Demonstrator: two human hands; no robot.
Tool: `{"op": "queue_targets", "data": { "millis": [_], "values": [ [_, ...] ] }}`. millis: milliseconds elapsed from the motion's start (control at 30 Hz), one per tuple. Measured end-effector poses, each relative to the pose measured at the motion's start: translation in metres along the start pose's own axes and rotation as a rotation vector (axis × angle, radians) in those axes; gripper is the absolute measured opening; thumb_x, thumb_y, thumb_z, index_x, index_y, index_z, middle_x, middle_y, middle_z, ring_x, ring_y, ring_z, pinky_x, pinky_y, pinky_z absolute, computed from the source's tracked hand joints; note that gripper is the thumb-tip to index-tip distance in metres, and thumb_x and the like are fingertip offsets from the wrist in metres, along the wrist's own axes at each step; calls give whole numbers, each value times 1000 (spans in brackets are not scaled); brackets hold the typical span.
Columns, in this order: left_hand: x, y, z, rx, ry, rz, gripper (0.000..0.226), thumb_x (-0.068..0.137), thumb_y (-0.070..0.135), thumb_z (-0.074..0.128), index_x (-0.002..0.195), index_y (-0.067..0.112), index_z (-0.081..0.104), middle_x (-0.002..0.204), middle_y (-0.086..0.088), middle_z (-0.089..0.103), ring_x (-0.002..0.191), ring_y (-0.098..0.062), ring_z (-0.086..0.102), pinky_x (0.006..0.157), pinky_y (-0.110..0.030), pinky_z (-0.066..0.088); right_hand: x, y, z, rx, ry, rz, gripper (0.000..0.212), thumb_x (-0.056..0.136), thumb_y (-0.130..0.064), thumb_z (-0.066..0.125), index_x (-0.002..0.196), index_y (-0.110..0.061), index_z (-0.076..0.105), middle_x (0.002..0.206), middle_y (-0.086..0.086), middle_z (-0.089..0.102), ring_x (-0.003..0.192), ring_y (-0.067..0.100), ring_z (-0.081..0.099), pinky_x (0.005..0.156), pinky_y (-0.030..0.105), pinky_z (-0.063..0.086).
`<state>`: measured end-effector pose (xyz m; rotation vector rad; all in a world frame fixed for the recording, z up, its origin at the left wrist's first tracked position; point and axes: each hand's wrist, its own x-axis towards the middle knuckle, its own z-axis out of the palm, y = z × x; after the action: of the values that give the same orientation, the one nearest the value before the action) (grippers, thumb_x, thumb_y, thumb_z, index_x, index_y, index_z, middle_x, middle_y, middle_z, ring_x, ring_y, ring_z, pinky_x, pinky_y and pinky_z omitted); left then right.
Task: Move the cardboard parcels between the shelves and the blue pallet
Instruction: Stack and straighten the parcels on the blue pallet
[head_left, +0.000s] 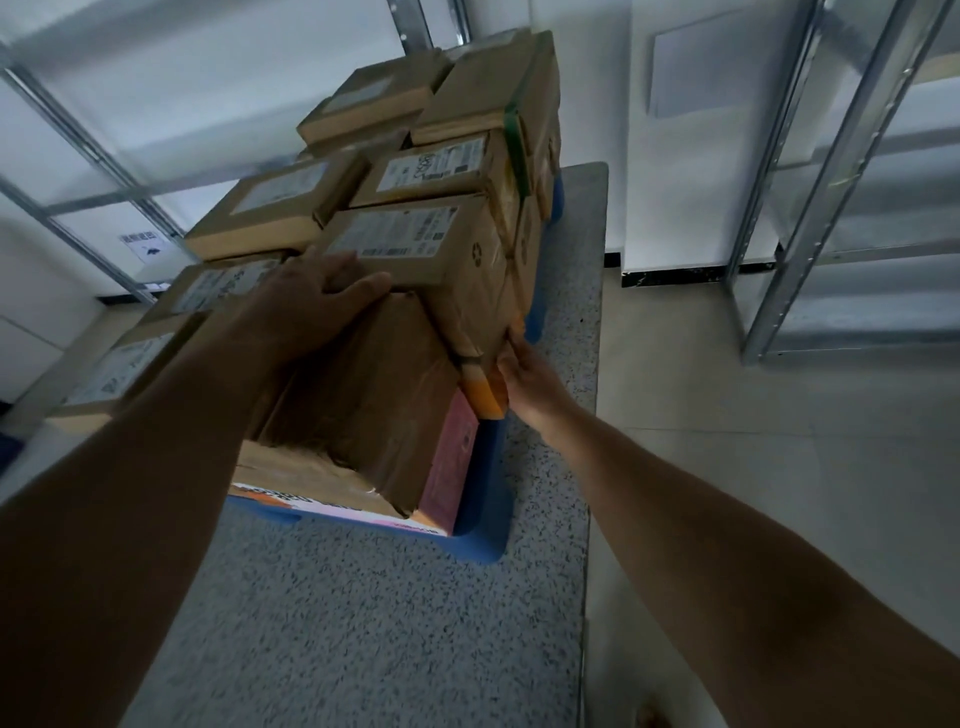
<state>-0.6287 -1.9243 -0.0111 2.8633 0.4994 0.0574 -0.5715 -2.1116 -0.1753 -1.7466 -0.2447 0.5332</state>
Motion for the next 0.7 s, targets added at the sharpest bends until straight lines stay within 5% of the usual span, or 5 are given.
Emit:
{"op": "queue_targets", "data": {
  "millis": [100,200,433,700],
  "values": [
    [2,-5,3,-1,5,-2,79,78,76,38,142,30,35,151,-11,30,134,-34,30,106,-52,28,1,0,3,21,-1,2,53,104,-36,26,153,-26,8,154,9,28,137,26,34,108,34,28],
    [1,-8,5,8,12,6,77,80,74,38,142,30,35,150,-11,30,134,-34,31,104,-51,29,3,-1,6,49,-3,31,53,103,-39,27,152,-28,11,152,11,32,133,30,38,109,46,34],
    [1,-4,4,10,-10,-12,85,74,78,37,144,30,30,153,-10,25,137,-33,25,108,-52,25,4,-2,15,37,51,28,49,104,-34,26,150,-19,23,148,11,38,132,28,38,107,37,30],
    [-4,0,4,7,-45,-22,94,68,76,31,146,26,26,154,-10,22,140,-32,19,109,-52,21,3,1,23,57,14,44,47,103,-33,29,146,-14,32,135,10,48,128,31,44,107,47,36]
  ]
}}
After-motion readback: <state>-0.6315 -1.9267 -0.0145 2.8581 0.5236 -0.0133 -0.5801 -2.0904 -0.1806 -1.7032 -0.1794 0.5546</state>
